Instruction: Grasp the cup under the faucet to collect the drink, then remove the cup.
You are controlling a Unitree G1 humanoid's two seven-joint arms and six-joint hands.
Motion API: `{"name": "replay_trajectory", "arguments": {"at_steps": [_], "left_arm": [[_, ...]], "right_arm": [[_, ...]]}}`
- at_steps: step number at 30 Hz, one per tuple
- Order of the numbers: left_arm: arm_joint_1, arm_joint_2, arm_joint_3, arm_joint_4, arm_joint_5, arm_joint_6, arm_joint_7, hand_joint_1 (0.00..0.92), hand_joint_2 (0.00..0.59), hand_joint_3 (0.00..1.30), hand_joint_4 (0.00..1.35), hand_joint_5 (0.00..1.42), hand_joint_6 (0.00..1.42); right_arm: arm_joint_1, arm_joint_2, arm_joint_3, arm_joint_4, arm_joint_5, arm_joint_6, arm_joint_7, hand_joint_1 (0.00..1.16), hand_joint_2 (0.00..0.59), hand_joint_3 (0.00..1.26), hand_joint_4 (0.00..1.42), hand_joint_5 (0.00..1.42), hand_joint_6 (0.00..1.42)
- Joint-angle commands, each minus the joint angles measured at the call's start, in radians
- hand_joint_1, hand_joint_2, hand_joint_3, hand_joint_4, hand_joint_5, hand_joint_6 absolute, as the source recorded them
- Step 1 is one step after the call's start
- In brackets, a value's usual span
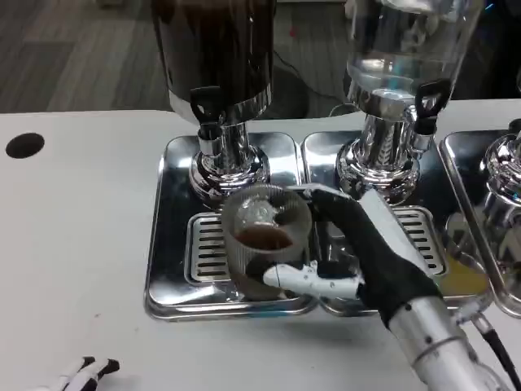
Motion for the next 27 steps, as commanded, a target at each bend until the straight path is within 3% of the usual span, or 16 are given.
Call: {"name": "replay_trajectory", "arguments": {"at_steps": [1, 8, 27], "left_arm": [[-0.001, 0.009, -0.014, 0.003, 0.017, 0.010, -0.017, 0.000, 0.077, 0.24, 0.14, 0.19, 0.46], [-0.015, 0.006, -0.033, 0.004, 0.037, 0.029, -0.030, 0.000, 0.077, 0.24, 0.14, 0.19, 0.46], [-0.029, 0.003, -0.041, -0.043, 0.061, 0.103, -0.070, 0.000, 0.078, 0.24, 0.14, 0.20, 0.46]], "right_arm": [[0.039, -0.018, -0.028, -0.055, 0.023, -0.085, -0.005, 0.67, 0.135, 0.44, 0.46, 0.37, 0.18], [0.113, -0.060, -0.065, -0.086, 0.049, -0.163, 0.001, 0.67, 0.135, 0.45, 0.47, 0.38, 0.18], [0.229, -0.129, -0.160, 0.030, 0.127, -0.391, 0.013, 0.66, 0.134, 0.45, 0.47, 0.38, 0.18]]}}
